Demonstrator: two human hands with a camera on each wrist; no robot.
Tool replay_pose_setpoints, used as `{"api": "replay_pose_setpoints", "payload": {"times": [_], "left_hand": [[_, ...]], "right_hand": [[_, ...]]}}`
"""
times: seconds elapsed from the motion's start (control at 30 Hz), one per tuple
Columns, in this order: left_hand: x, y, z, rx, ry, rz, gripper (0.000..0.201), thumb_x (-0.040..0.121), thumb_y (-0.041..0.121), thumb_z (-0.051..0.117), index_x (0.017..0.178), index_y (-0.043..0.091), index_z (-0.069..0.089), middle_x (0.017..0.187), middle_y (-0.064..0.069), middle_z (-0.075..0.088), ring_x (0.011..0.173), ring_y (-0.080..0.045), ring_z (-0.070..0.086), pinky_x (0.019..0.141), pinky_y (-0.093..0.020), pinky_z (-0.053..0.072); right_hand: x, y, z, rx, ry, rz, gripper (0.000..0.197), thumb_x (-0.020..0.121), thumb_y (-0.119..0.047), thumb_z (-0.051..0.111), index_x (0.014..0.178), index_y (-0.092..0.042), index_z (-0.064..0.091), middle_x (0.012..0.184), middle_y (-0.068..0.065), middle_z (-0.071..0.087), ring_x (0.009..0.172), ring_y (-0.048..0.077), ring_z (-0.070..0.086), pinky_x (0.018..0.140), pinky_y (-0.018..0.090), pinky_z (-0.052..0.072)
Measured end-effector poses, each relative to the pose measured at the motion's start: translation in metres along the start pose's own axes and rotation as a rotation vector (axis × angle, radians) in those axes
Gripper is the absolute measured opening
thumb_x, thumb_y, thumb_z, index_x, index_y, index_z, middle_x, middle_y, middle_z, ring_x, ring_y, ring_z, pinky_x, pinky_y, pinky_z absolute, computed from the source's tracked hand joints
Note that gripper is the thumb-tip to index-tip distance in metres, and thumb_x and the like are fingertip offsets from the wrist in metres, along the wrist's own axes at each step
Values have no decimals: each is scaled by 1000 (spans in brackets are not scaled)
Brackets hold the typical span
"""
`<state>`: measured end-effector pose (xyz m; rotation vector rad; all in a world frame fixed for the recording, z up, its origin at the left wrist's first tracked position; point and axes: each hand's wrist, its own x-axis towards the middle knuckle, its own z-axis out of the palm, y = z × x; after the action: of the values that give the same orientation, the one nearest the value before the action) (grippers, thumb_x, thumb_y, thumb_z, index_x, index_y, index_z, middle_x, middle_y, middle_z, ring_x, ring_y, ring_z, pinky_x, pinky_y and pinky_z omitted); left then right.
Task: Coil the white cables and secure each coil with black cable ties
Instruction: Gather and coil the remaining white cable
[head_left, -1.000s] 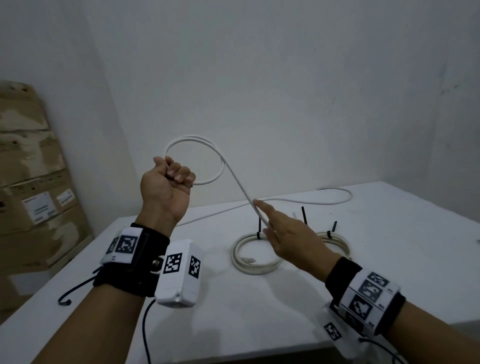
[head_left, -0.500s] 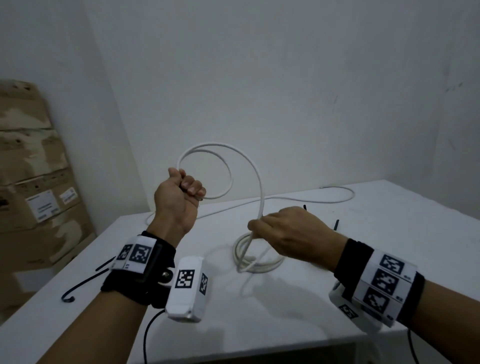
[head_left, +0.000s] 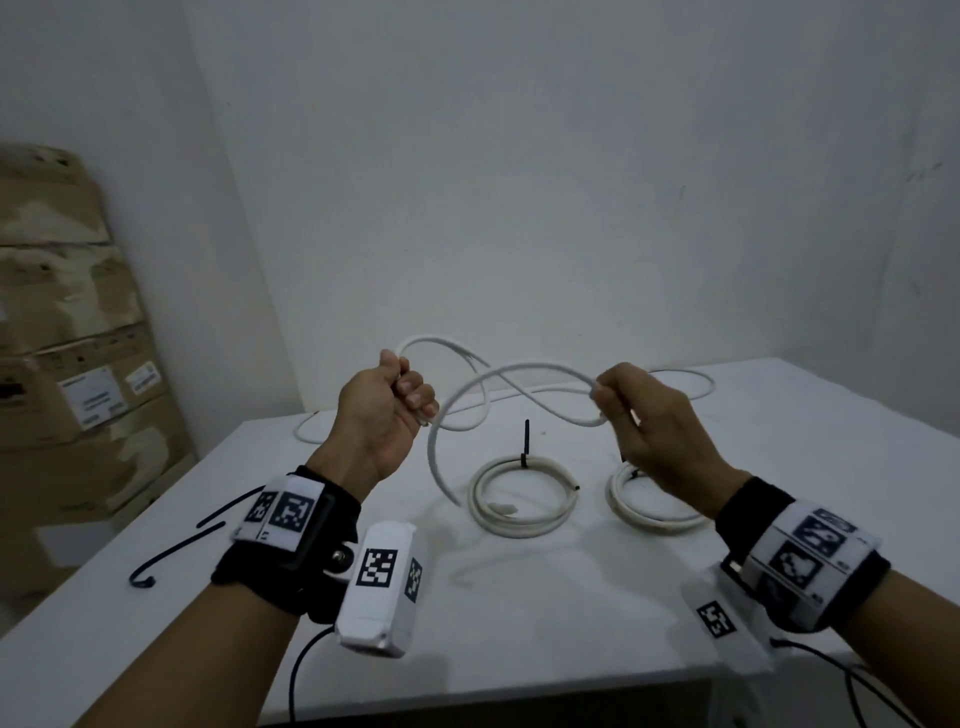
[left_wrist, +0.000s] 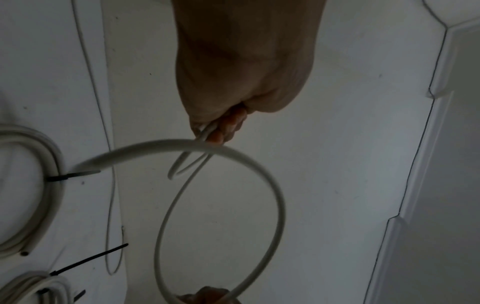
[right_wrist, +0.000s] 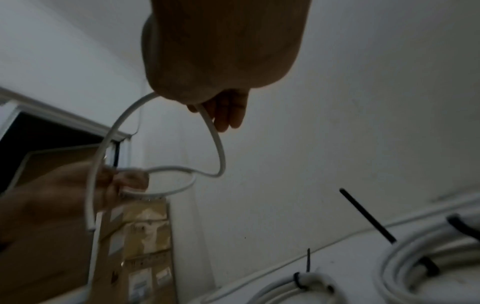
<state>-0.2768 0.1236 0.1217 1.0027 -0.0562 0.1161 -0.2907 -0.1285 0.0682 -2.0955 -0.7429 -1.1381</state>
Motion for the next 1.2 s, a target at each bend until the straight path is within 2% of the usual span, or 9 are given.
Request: {"api": "replay_pose_setpoints", "payload": {"times": [0.17,0.33,0.47,0.67,0.77,0.9,1.0,1.1,1.2], "left_hand": [[3,-17,1,21,41,-8,38,105,28,28,73,15,42,44,5,36,38,-10,32,47,-24,34],[-5,-35,16,107,44,-14,35,105,27,31,74,15,42,47,5,37,40,-10,34,50,-25,31],[-19,-50,31,324,18,35,35,104,26,33,74,13,45,52,3,45,51,-13,41,55,-26,36],[-31,-61,31,404,-81,19,36,102,24,33,110,0,59,95,-16,67,84,-25,62,66,-34,54],[-30,-66,32,455,-32,59,30,100,21,35,95,6,61,85,-13,69,71,-23,63,62,-33,52],[-29,-69,31,626,47,116,33,96,15,34,66,12,47,52,-2,44,42,-13,39,44,-24,34],[-29,-66,27,618,47,98,36,98,16,34,62,14,39,46,4,31,42,-11,24,40,-23,21],[-25,-58,22,574,42,45,37,98,18,35,61,15,41,44,6,30,40,-9,21,40,-21,18],[-24,-50,22,541,-11,8,35,95,13,36,60,15,41,45,5,27,40,-9,18,39,-19,17]], "right_hand": [[5,-15,2,591,180,498,23,96,-10,51,73,-5,53,58,10,54,51,15,50,51,20,45],[7,-53,16,893,7,602,18,92,-11,57,75,-5,57,62,3,60,47,15,56,48,23,48],[5,-72,37,905,-119,594,16,89,-13,63,75,-9,58,68,3,61,56,22,62,61,43,56],[14,-75,47,889,-39,623,25,86,-20,69,78,1,56,76,12,62,57,32,63,57,38,57],[18,-73,48,777,-22,640,29,83,-28,72,77,-3,58,75,13,64,55,32,67,49,37,57],[25,-69,45,632,-148,638,28,85,-31,70,78,-6,60,60,4,61,42,23,61,39,27,47],[31,-52,36,153,-167,427,37,82,-47,66,69,-14,55,59,-7,52,52,15,52,48,26,37],[37,-33,18,-239,-67,50,39,82,-56,56,88,-18,60,81,-3,49,70,13,45,50,21,31],[44,-20,8,-287,-342,-10,46,87,-56,49,119,-24,60,109,3,58,93,20,55,75,28,41]]}}
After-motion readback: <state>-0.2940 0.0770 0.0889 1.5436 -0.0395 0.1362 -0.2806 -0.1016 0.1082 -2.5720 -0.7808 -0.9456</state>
